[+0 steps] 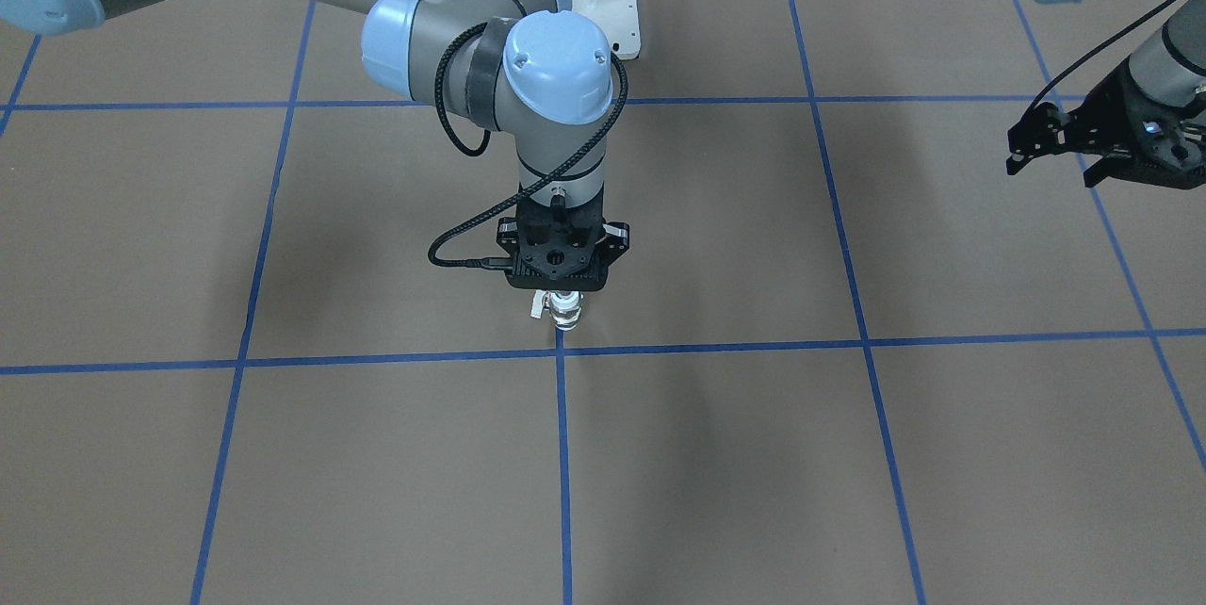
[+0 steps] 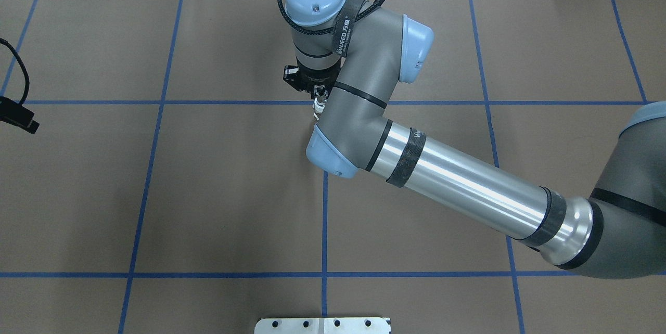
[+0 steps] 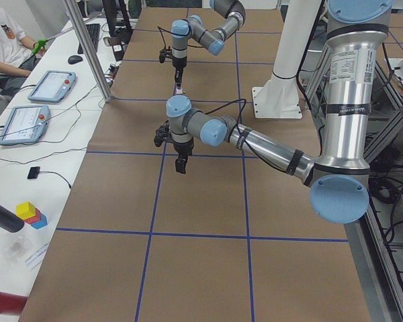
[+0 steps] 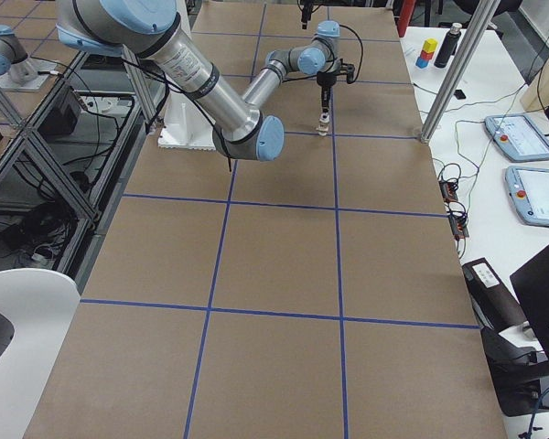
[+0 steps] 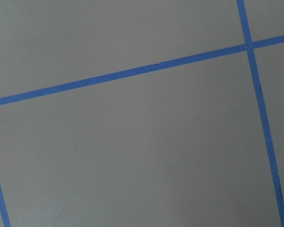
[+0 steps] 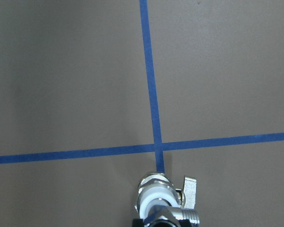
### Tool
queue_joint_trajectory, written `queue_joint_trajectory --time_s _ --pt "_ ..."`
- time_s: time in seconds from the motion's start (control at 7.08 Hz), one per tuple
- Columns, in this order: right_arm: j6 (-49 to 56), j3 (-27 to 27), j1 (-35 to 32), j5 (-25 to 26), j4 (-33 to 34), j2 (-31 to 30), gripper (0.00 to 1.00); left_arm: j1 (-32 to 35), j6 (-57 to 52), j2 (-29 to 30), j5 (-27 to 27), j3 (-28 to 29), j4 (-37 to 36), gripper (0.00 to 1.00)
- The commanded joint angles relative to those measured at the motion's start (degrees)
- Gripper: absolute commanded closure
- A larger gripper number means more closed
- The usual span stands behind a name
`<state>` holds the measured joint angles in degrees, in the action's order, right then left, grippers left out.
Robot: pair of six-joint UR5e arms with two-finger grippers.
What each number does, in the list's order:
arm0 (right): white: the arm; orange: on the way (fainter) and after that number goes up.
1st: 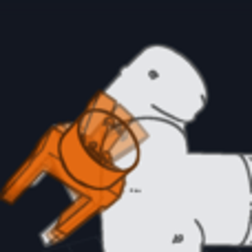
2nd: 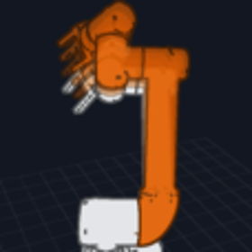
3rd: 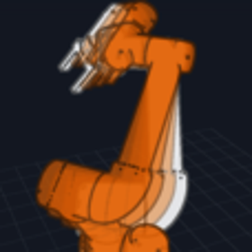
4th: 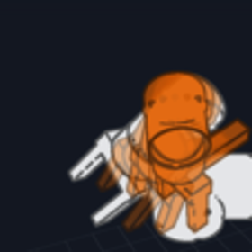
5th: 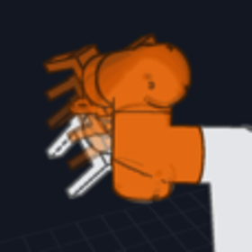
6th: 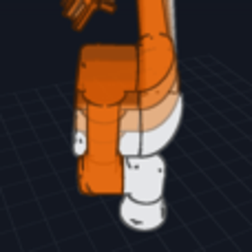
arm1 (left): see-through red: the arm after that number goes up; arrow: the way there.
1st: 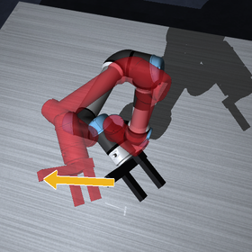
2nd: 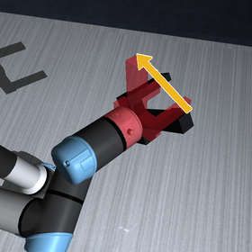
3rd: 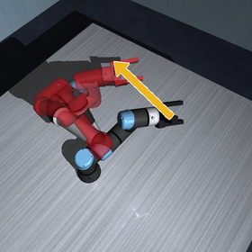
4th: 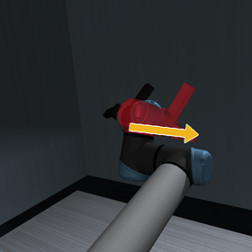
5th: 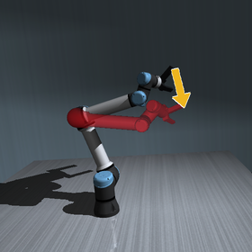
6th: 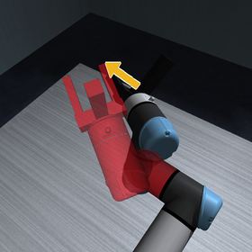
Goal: Assemble PPR valve and pipe with both arms
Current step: 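Keep pressing the valve into the fitting with the right gripper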
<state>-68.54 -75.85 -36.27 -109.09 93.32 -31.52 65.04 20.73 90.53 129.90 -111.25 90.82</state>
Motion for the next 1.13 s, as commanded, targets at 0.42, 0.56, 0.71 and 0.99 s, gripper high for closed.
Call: queue_joint_trajectory --time_s 0.42,0.56,0.71,0.99 --pt "-0.1 0.0 -0.03 0.02 -0.07 -0.3 0.39 0.0 0.01 0.0 -0.09 -0.02 -0.03 0.01" --pt "-0.1 0.0 -0.03 0.02 -0.07 -0.21 0.39 0.0 0.01 0.0 -0.09 0.07 -0.03 0.01" --pt "-0.1 -0.17 -0.03 0.02 -0.07 -0.12 0.39 0.0 0.01 0.0 -0.09 0.07 -0.03 0.01" --pt "-0.8 -4.8 -1.17 -0.5 0.19 -1.78 0.0 0.0 0.01 0.08 -0.09 -0.01 -0.03 0.01"
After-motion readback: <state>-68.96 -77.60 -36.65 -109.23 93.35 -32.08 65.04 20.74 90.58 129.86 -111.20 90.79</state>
